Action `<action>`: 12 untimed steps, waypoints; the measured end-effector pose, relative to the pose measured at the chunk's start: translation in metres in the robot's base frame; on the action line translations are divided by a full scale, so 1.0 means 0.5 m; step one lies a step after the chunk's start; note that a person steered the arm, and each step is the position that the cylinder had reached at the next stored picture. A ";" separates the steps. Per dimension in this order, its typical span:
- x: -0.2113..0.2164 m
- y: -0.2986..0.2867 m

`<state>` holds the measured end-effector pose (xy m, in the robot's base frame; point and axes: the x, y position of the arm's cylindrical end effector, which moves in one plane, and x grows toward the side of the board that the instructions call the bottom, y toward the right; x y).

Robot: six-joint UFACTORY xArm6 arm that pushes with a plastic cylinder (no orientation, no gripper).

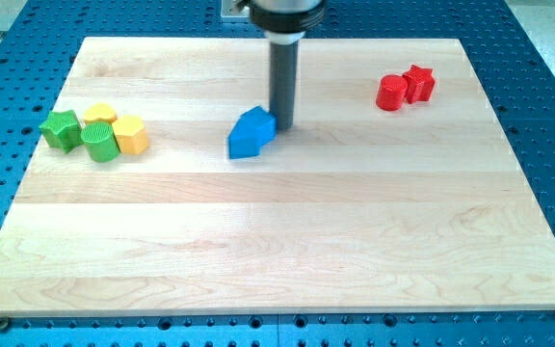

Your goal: Place the yellow blocks vertically below the blue blocks

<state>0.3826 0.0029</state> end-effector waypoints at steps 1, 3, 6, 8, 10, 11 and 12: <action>-0.128 -0.037; -0.164 -0.564; 0.006 -0.528; -0.029 -0.490; 0.083 -0.319; 0.116 -0.261; 0.120 -0.251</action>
<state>0.4424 -0.1226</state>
